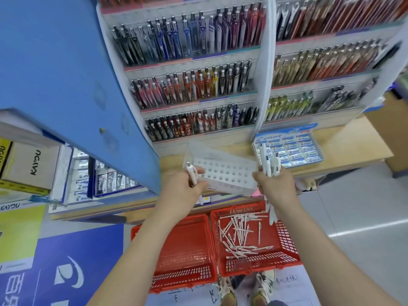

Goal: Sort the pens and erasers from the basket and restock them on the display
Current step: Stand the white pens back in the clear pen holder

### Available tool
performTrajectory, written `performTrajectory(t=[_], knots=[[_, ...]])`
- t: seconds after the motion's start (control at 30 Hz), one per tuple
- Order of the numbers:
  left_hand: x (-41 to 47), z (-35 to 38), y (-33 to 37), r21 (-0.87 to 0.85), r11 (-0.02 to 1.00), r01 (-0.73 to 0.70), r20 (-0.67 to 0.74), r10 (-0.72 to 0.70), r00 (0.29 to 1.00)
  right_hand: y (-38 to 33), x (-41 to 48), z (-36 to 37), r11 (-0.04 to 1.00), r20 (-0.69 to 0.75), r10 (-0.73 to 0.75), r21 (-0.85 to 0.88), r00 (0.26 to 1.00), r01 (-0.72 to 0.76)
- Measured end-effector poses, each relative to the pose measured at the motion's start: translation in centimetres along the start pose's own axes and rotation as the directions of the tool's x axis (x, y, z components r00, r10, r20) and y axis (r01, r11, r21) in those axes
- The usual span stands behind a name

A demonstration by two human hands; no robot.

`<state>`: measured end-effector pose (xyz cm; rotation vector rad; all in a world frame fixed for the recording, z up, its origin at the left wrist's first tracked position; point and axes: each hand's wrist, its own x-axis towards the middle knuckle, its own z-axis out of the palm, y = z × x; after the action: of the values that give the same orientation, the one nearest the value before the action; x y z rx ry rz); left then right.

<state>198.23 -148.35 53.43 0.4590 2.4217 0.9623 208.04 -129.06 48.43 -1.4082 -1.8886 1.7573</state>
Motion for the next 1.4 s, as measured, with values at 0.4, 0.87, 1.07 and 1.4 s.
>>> performTrajectory(t=[0.4, 0.87, 1.07, 1.4], knots=[[-2.2, -3.7, 6.4, -0.683, 0.725, -0.091, -0.040, 0.087, 0.995, -6.2, -5.1, -0.5, 0.988, 0.492, -0.049, 0.150, 0.869, -0.029], [-1.8, -5.9, 6.9, -0.624, 0.778, -0.073, -0.169, -0.043, 0.985, -6.5, -4.4, -1.5, 0.943, 0.438, -0.221, 0.322, 0.871, 0.077], [-0.8, -6.3, 6.9, -0.418, 0.907, -0.057, -0.240, -0.049, 0.969, -6.1, -3.7, -0.6, 0.960, 0.412, -0.158, 0.275, 0.898, 0.042], [3.0, -4.7, 4.8, 0.359, 0.922, -0.142, -0.291, 0.255, 0.922, -4.2, -2.0, -2.9, 0.987, 0.310, -0.093, 0.154, 0.946, 0.046]])
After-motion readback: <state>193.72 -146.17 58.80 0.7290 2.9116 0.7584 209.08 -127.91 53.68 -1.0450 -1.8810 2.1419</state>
